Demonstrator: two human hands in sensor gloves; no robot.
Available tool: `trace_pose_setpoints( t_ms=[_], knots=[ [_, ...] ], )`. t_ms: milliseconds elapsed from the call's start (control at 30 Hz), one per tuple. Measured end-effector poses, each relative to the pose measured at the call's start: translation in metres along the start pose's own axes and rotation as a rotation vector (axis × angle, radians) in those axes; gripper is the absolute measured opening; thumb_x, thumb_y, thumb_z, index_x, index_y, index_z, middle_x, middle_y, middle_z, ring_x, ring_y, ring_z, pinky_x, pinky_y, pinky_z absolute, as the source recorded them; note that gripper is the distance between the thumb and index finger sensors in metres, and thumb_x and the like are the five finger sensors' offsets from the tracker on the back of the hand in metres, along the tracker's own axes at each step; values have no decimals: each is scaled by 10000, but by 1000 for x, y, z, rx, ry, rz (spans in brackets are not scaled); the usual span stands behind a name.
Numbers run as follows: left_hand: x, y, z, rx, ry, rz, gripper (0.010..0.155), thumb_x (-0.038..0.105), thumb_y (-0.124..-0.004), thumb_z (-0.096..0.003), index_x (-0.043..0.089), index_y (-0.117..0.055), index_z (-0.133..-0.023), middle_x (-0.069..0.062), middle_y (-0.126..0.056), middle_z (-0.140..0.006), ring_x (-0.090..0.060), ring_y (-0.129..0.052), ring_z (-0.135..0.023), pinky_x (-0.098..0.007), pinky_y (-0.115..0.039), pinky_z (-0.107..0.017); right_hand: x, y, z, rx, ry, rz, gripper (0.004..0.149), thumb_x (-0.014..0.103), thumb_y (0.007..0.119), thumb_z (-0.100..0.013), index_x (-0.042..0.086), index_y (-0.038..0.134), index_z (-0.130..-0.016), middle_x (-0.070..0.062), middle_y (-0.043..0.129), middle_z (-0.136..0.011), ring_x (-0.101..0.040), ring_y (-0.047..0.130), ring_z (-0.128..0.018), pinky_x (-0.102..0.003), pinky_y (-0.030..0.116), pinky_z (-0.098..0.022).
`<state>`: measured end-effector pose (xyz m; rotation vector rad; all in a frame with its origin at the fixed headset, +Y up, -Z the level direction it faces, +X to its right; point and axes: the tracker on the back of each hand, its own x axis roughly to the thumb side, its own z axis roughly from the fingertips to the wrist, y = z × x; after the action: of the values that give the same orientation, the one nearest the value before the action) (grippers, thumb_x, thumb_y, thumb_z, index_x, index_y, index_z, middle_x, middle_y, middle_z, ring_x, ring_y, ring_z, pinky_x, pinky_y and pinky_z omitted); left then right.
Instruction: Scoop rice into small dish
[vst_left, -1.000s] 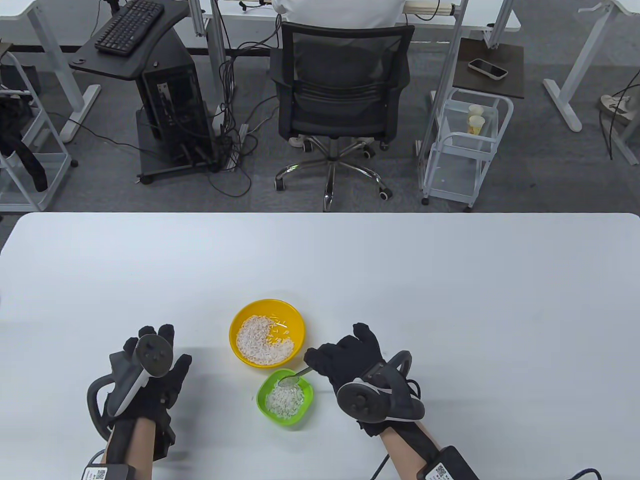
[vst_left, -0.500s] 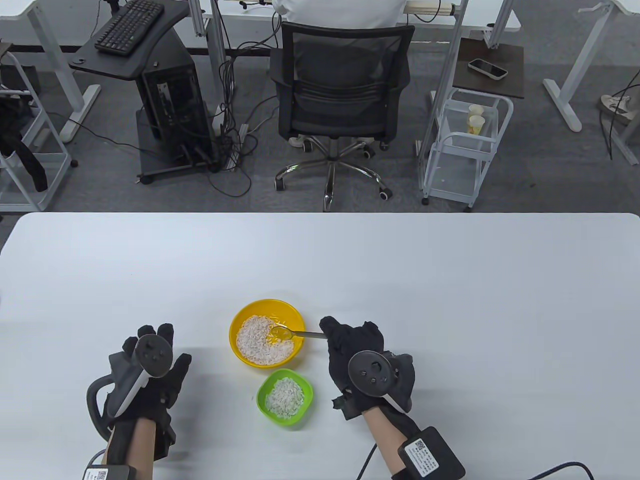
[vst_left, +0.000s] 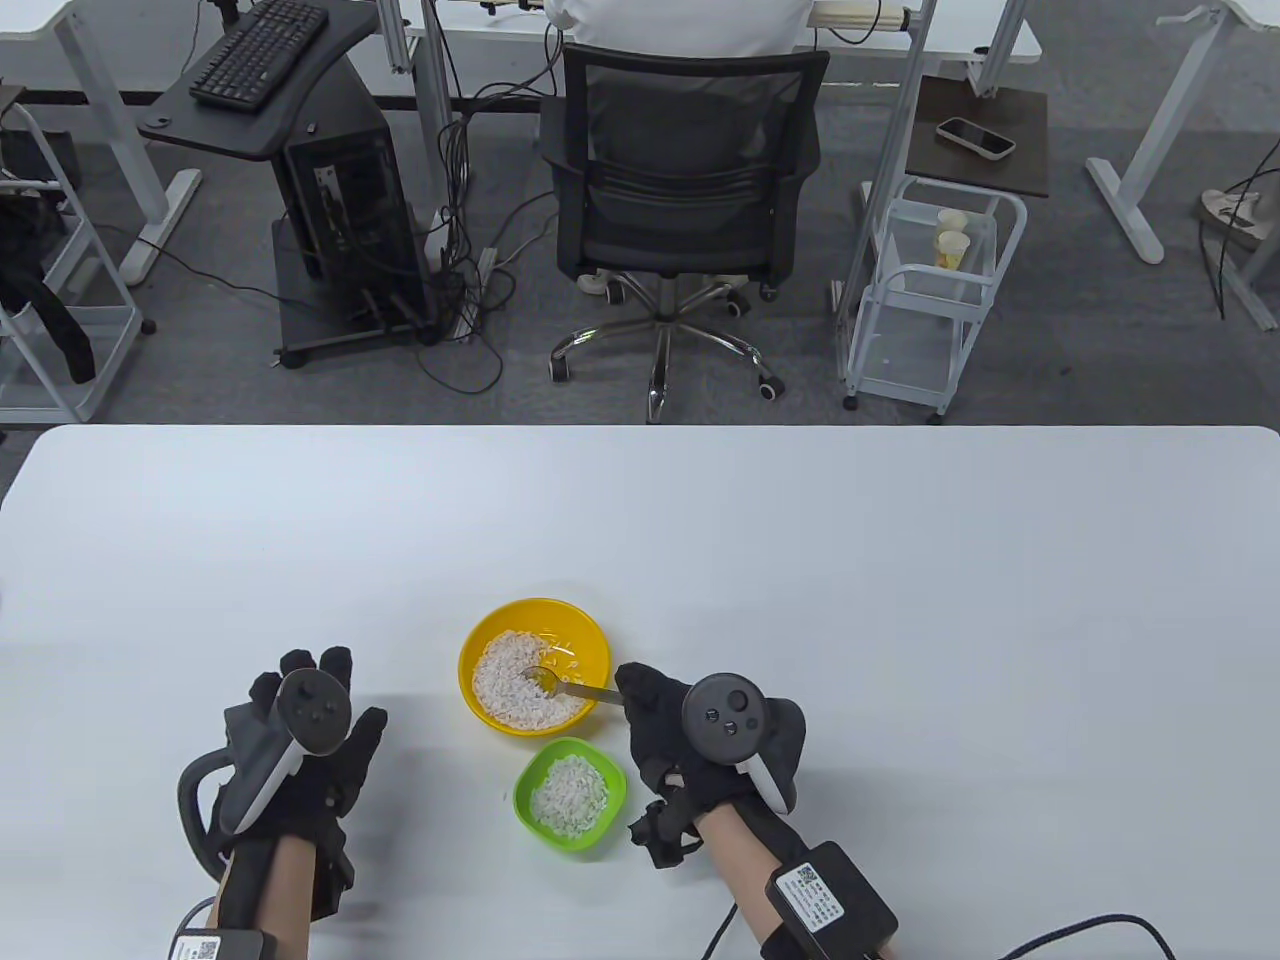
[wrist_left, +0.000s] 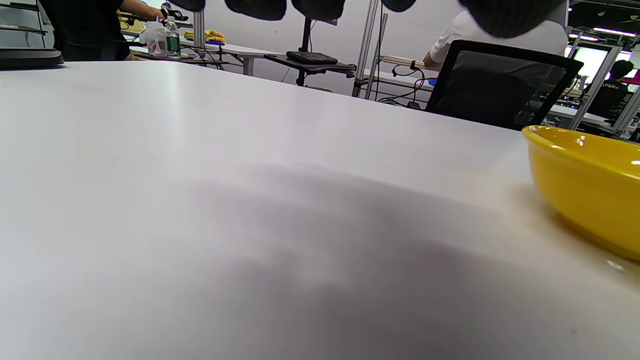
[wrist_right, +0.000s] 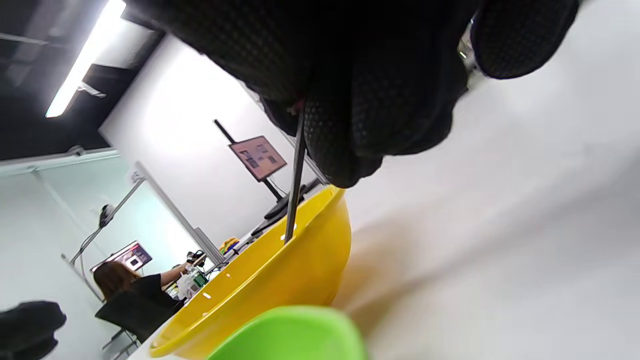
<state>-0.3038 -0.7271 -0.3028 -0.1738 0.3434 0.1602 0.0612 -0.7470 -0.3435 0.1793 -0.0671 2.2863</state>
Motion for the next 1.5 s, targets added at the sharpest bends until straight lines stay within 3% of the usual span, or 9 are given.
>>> trace_pose_setpoints(
  t_ms=[367, 667, 900, 1033, 1233, 1333, 1400, 1500],
  knots=[
    [2, 0, 1, -1, -2, -12, 721, 628, -618, -487, 443, -309, -1112, 41, -321, -1276, -300, -377, -1189, -583, -405, -850, -31, -4, -3, 45, 259, -286, 401, 130, 742, -526, 8, 838, -895, -228, 1018, -656, -386, 960, -442, -715, 619, -571],
    [1, 0, 1, -3, -3, -7, 722, 628, -618, -487, 443, -309, -1113, 42, -323, -1275, -299, -376, -1190, -583, -405, -850, -35, -24, -4, 58, 239, -366, 400, 115, 726, -525, 11, 831, -896, -233, 1003, -668, -404, 941, -460, -719, 604, -578],
    [0, 1, 1, -3, -12, 13, 722, 628, -617, -487, 442, -309, -1113, 39, -322, -1276, -300, -376, -1189, -583, -406, -850, -35, -55, -5, 177, 183, -401, 394, 106, 728, -532, 13, 835, -900, -246, 992, -684, -426, 925, -481, -730, 580, -592],
    [-1, 2, 1, -3, -14, 19, 723, 629, -617, -488, 442, -308, -1113, 38, -321, -1276, -300, -376, -1189, -584, -405, -849, -31, -64, -6, 350, 163, -303, 391, 104, 732, -544, 38, 841, -913, -244, 981, -723, -448, 903, -530, -749, 547, -610],
    [-2, 1, 1, -8, -16, 18, 721, 628, -617, -488, 441, -311, -1113, 37, -325, -1276, -301, -377, -1190, -584, -406, -849, -17, -59, -4, 346, 76, -95, 387, 116, 750, -532, 101, 874, -899, -212, 995, -756, -448, 907, -579, -759, 542, -614],
    [-2, 1, 1, -10, -12, 12, 719, 627, -617, -489, 441, -312, -1113, 39, -328, -1275, -299, -378, -1189, -583, -406, -850, -5, -58, 0, 288, -32, 87, 388, 130, 749, -526, 143, 876, -893, -176, 999, -773, -433, 911, -603, -759, 546, -617],
    [-2, 1, 1, -9, -11, 13, 721, 629, -616, -488, 442, -311, -1114, 39, -326, -1277, -301, -377, -1190, -583, -406, -850, 9, -58, 5, 226, -197, 238, 388, 142, 746, -523, 175, 876, -887, -149, 1002, -783, -417, 914, -618, -758, 550, -619],
    [-2, 1, 1, -11, -9, 11, 722, 628, -617, -488, 440, -312, -1114, 36, -330, -1276, -300, -379, -1189, -583, -406, -850, 25, -60, 14, 140, -372, 317, 386, 153, 744, -515, 217, 881, -871, -116, 997, -798, -402, 907, -648, -760, 536, -638]
  ],
)
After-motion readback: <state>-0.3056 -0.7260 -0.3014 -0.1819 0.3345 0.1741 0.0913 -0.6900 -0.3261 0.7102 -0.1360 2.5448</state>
